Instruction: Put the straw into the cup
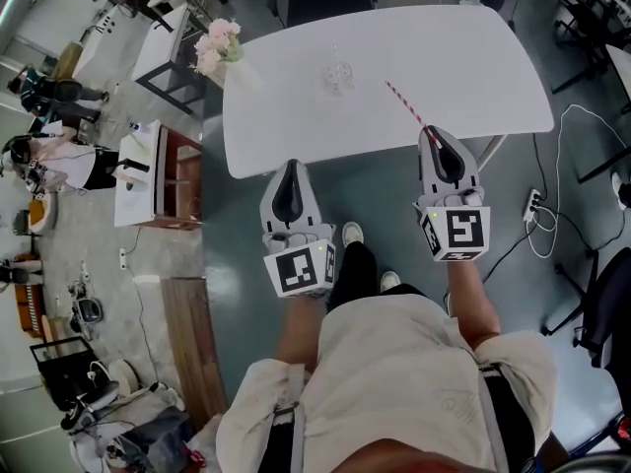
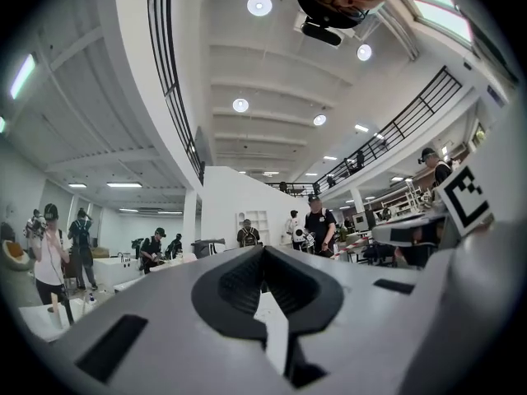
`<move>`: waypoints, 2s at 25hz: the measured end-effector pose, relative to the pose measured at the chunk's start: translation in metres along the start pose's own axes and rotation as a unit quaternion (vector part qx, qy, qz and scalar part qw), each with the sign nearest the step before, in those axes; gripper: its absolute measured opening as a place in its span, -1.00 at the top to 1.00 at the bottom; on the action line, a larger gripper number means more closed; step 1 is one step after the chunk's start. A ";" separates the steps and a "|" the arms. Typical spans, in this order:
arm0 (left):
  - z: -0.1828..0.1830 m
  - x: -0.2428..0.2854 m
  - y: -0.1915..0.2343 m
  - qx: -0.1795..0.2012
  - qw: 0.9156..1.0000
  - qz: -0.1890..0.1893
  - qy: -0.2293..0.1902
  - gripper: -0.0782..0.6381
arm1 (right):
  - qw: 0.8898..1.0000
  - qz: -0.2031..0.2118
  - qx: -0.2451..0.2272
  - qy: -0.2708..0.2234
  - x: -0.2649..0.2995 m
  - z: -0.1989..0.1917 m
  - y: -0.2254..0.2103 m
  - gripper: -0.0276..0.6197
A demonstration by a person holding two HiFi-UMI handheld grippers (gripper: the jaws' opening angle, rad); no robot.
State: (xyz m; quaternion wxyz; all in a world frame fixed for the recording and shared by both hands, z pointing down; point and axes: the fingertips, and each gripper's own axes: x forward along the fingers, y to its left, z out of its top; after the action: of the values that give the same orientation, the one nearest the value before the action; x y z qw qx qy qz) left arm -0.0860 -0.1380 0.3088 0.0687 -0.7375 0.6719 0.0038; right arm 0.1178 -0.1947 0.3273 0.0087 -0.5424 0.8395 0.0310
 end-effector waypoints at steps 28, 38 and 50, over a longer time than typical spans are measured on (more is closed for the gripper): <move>-0.153 0.225 0.115 -0.067 0.991 -0.074 0.090 0.77 | 0.988 -0.008 -0.018 0.154 0.254 -0.137 0.050 0.84; -0.200 0.264 0.108 -0.066 0.984 -0.110 0.123 0.77 | 0.979 -0.026 -0.004 0.200 0.280 -0.192 0.040 0.84; -0.242 0.309 0.071 -0.058 0.975 -0.114 0.181 0.77 | 0.972 0.009 0.033 0.233 0.321 -0.247 0.019 0.84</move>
State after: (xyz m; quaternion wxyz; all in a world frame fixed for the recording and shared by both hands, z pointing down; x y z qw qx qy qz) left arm -0.1477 -0.4763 0.5111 -0.0970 -0.8002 0.5836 -0.0986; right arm -0.0264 -0.4943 0.5595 -0.1699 -0.5263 0.8239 -0.1241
